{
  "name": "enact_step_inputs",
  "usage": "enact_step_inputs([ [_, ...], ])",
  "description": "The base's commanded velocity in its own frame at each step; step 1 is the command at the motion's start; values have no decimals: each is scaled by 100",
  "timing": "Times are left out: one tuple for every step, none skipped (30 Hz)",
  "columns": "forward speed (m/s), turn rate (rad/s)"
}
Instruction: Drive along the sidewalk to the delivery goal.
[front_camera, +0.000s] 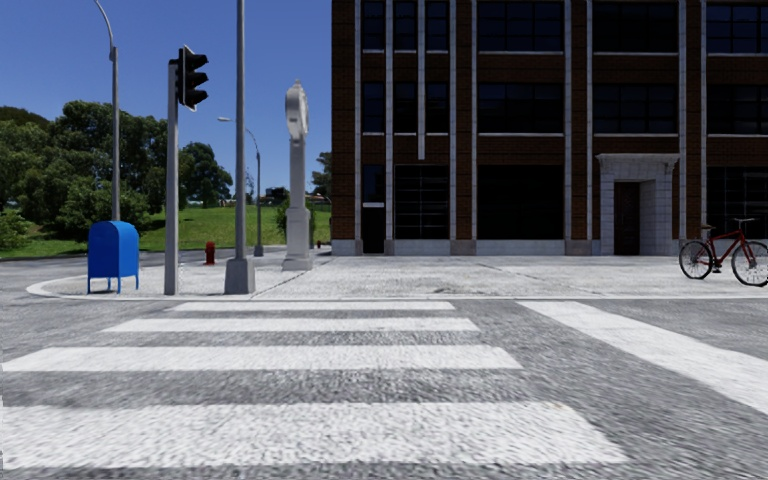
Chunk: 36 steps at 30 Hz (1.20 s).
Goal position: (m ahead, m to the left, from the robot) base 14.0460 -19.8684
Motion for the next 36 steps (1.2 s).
enact_step_inputs([
  [200, 0],
  [200, 0],
  [200, 0],
  [200, 0],
  [200, 0],
  [200, 0],
  [200, 0],
  [200, 0],
  [200, 0],
  [200, 0],
  [200, 0],
  [200, 0],
  [200, 0],
  [200, 0],
  [200, 0],
  [200, 0],
  [200, 0],
  [200, 0],
  [200, 0],
  [200, 0],
  [200, 0],
  [200, 0],
  [200, 0],
  [200, 0],
  [200, 0],
  [200, 0],
  [200, 0],
  [200, 0],
  [200, 0],
  [200, 0],
  [200, 0],
  [200, 0],
  [200, 0],
  [200, 0],
  [200, 0],
  [200, 0],
])
